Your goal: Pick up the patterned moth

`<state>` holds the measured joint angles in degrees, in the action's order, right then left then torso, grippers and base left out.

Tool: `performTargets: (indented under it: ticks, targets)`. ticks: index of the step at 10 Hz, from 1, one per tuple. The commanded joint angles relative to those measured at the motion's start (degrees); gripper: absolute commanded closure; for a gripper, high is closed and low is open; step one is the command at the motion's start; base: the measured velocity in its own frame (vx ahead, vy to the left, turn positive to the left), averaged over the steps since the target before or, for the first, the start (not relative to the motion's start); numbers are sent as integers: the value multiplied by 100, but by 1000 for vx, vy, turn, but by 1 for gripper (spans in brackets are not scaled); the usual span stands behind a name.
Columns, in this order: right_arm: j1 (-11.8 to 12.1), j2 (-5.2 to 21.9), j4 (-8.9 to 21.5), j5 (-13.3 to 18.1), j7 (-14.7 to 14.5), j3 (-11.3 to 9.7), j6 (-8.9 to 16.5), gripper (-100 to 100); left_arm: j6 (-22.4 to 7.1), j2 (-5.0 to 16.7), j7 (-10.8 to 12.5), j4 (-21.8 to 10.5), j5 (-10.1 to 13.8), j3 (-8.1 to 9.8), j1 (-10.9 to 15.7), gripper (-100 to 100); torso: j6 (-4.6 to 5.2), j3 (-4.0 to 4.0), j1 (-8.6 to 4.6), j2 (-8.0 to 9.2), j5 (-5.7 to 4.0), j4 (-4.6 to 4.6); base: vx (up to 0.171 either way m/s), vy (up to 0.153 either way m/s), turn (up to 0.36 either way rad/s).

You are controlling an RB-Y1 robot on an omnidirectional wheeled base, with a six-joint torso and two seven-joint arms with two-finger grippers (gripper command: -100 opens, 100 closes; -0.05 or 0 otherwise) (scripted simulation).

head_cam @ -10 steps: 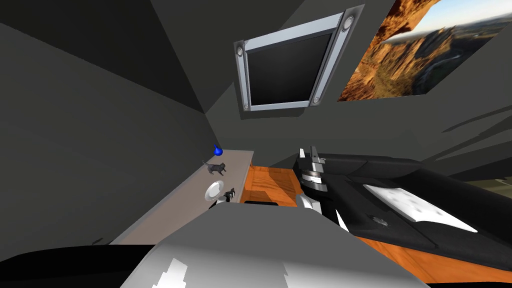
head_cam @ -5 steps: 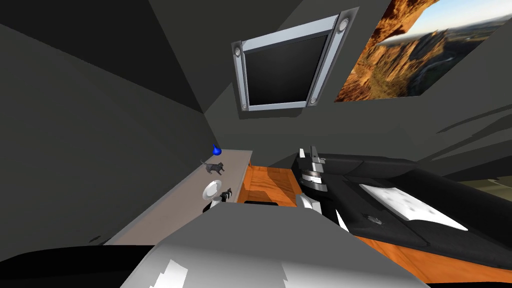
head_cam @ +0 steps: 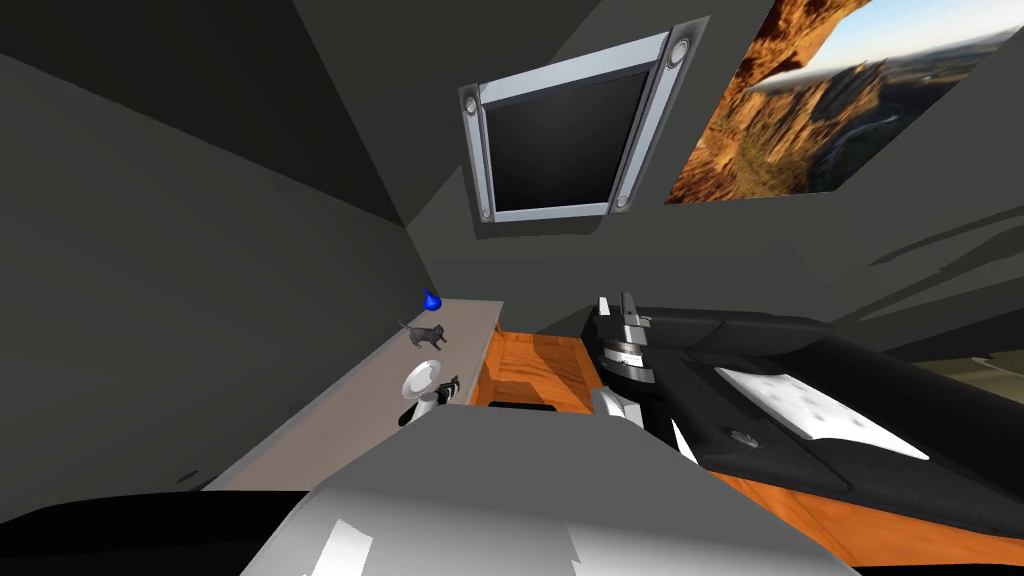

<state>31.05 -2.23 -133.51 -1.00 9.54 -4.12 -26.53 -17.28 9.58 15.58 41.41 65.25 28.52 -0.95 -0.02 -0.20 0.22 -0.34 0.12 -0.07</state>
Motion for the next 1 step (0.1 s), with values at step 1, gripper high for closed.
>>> performTargets:
  ticks: [1]
  targets:
    - [0, 0, 0, 0, 0, 0, 0, 0, 0, 0, 0, 0, 0, 0, 0, 0, 0, 0, 0, 0, 0, 0, 0, 0, 0]
